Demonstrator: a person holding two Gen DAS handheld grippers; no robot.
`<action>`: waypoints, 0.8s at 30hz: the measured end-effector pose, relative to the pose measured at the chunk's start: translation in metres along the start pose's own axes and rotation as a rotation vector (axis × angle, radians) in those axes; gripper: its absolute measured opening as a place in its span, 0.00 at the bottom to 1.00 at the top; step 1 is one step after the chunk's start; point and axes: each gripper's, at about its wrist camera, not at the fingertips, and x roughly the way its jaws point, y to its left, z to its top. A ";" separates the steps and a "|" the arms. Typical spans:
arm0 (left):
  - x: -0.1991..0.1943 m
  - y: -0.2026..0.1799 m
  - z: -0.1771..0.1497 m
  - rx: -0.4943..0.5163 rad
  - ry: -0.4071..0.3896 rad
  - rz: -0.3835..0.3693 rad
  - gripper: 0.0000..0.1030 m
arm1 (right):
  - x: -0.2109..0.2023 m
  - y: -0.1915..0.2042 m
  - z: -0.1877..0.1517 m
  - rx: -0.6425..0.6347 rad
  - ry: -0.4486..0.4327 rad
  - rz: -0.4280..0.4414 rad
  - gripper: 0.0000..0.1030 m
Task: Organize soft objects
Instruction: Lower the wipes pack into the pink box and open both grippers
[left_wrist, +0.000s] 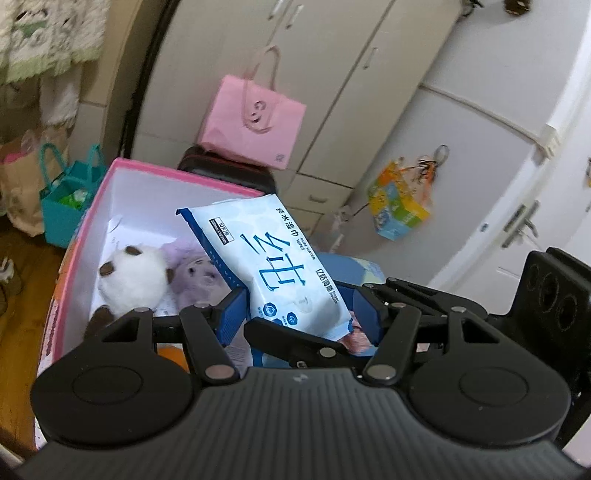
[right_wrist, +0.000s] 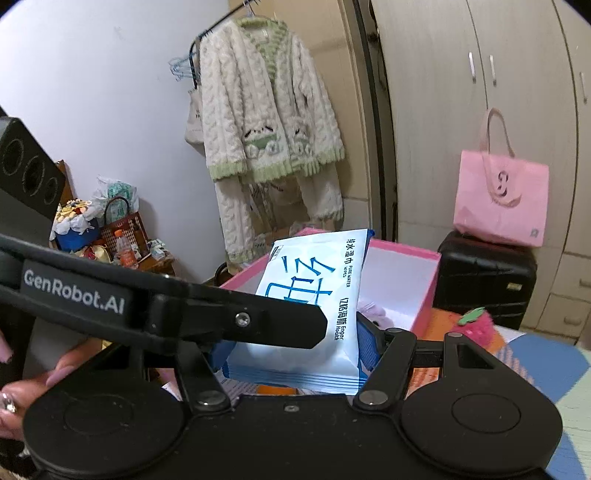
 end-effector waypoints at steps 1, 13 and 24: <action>0.004 0.006 0.000 -0.010 0.007 0.003 0.60 | 0.006 -0.001 0.000 0.004 0.013 0.003 0.69; 0.026 0.050 -0.018 -0.069 0.098 0.040 0.60 | 0.049 0.005 -0.011 -0.034 0.153 0.033 0.69; 0.003 0.024 -0.025 0.062 0.025 0.153 0.71 | 0.032 0.009 -0.013 -0.089 0.154 -0.020 0.68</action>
